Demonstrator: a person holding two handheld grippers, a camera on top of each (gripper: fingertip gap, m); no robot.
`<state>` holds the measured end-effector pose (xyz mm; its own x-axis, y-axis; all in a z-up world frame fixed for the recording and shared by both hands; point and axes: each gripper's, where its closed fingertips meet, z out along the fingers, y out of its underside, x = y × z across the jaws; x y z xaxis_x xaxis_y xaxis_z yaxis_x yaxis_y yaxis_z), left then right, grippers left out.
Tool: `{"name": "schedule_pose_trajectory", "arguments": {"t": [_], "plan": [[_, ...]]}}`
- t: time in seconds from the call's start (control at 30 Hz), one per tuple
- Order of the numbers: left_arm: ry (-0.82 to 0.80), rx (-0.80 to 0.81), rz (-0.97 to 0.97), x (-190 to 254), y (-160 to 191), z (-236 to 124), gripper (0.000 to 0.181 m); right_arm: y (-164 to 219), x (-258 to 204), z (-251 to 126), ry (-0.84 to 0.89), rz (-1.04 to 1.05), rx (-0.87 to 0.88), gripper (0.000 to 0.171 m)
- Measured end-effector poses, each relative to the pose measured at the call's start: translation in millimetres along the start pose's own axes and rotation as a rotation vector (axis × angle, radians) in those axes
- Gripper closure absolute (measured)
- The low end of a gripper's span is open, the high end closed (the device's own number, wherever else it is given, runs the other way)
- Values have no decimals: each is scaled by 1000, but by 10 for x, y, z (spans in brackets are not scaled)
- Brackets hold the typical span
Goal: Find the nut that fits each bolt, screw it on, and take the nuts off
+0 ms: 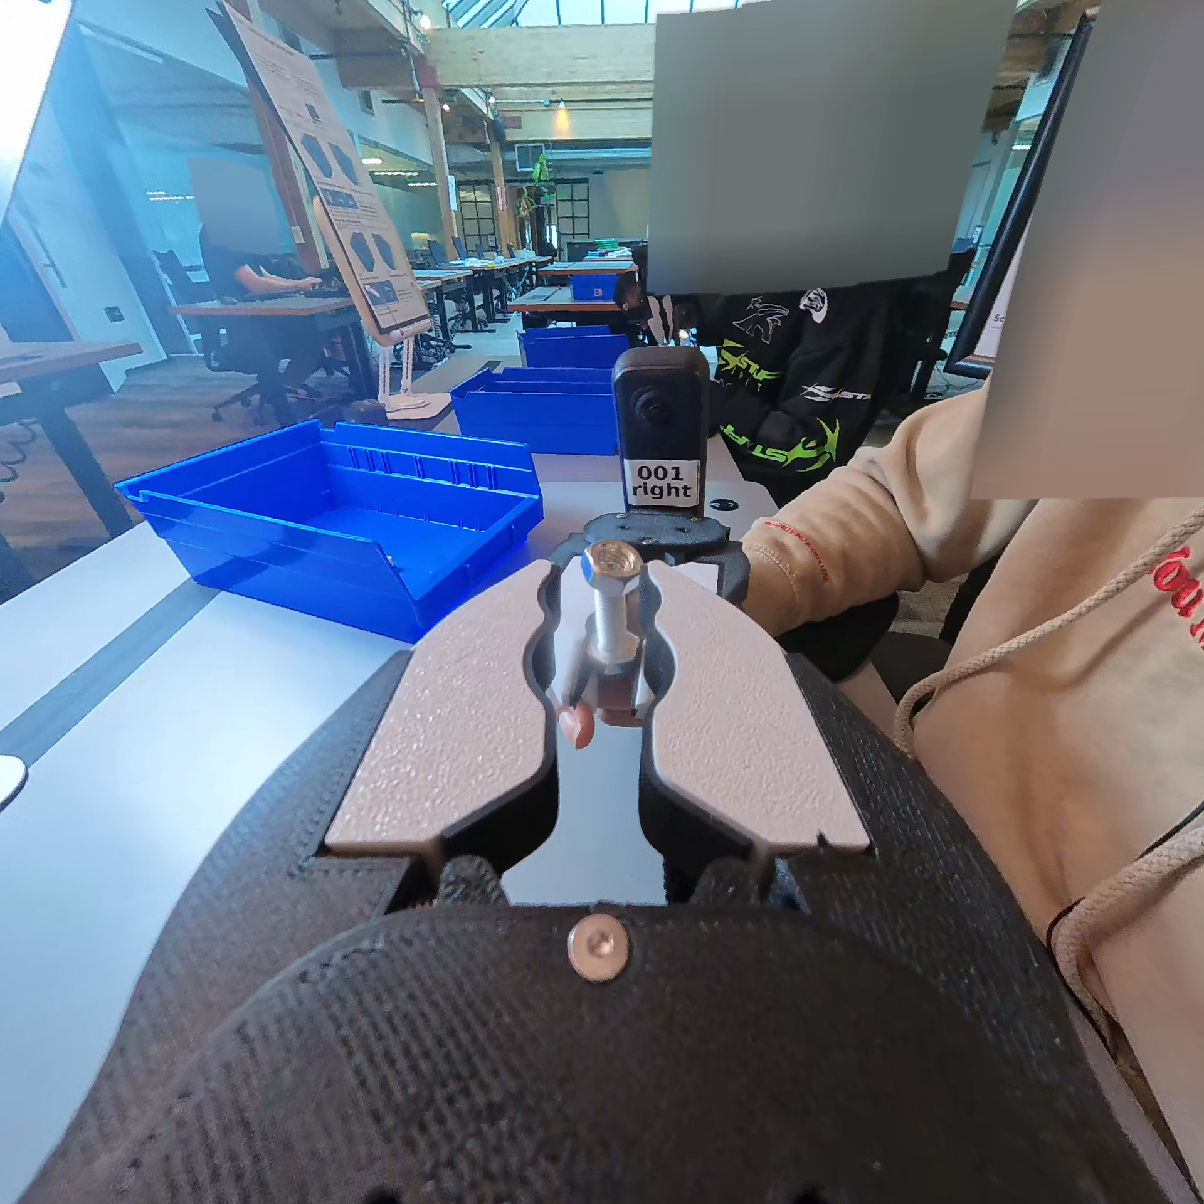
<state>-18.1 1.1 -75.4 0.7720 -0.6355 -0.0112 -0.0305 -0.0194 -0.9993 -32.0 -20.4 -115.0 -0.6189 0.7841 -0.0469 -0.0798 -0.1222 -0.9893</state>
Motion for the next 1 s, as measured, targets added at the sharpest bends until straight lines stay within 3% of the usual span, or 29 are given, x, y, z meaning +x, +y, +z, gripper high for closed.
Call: {"name": "schedule_pose_trajectory", "arguments": {"t": [0.63,1.0], "plan": [[-92,-68,163,-26,85,60,162,83,15,28,-2,58,-38,153],[12,-88,-75,11,96,49,162,95,12,28,21,-19,-49,153]]}}
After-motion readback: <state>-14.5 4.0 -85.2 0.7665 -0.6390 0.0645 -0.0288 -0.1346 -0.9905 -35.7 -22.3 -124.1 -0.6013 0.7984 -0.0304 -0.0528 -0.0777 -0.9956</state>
